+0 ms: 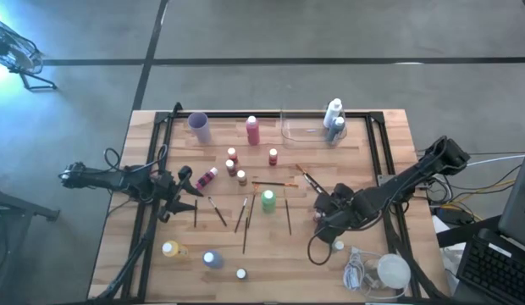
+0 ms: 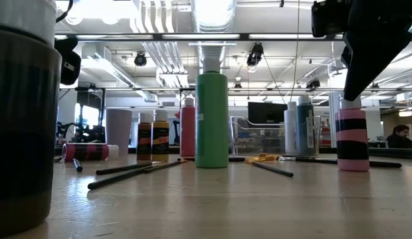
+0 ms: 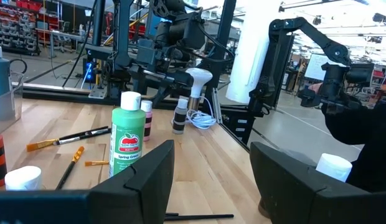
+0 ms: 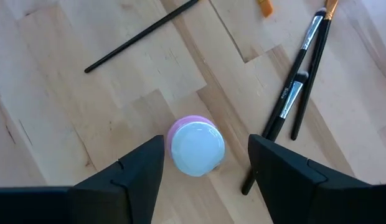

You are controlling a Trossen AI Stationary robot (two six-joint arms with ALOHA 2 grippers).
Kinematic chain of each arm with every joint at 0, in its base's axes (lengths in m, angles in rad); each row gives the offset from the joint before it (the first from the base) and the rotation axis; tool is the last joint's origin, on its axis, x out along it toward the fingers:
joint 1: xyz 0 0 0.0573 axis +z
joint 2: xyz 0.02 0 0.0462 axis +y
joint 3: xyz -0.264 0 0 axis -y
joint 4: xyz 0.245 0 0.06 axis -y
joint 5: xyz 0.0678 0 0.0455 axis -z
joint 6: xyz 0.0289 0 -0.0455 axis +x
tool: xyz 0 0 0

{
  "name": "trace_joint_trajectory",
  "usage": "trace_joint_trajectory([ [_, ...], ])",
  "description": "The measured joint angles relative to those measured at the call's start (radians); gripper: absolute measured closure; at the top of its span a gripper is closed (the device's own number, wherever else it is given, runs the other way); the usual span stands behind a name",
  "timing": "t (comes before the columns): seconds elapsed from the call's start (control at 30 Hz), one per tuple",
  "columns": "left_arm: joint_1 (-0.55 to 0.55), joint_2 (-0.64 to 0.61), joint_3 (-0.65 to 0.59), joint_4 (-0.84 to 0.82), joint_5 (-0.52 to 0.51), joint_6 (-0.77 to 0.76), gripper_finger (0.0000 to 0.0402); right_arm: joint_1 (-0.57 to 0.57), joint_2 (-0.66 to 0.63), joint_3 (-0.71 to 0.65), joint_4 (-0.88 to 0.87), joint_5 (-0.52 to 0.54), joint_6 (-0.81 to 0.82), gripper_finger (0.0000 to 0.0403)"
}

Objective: Pick & Place Paint Supplies
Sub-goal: Put the pink paint bottle into the transparent bin

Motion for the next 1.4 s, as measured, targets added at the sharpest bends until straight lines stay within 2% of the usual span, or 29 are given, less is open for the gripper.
trace_joint_trajectory([
  [0.13,0.0,0.0,0.0,0.0,0.0,0.0,0.0186,-0.035,0.0,0.023,-0.005,-0.074,-0.065,0.0187],
  [0.37,0.0,0.0,0.0,0.0,0.0,0.0,0.0186,-0.179,0.003,0.117,-0.02,-0.225,-0.224,0.0182],
  [0.57,0.0,0.0,0.0,0.0,0.0,0.0,0.0186,-0.298,0.003,0.142,-0.048,-0.339,-0.283,0.0171],
  [0.83,0.0,0.0,0.0,0.0,0.0,0.0,0.0186,-0.336,0.004,0.142,-0.052,-0.374,-0.328,0.0178],
  [1.03,0.0,0.0,0.0,0.001,0.0,0.0,0.0186,-0.343,0.107,0.205,-0.069,-0.398,-0.39,0.0177],
  [1.23,0.0,0.003,0.0,0.001,0.0,0.0,0.0186,-0.36,0.25,0.369,-0.315,-0.419,-0.446,0.0165],
  [1.4,0.0,0.004,0.0,0.0,0.0,0.0,0.0186,-0.342,0.285,0.416,-0.341,-0.421,-0.449,0.0153],
])
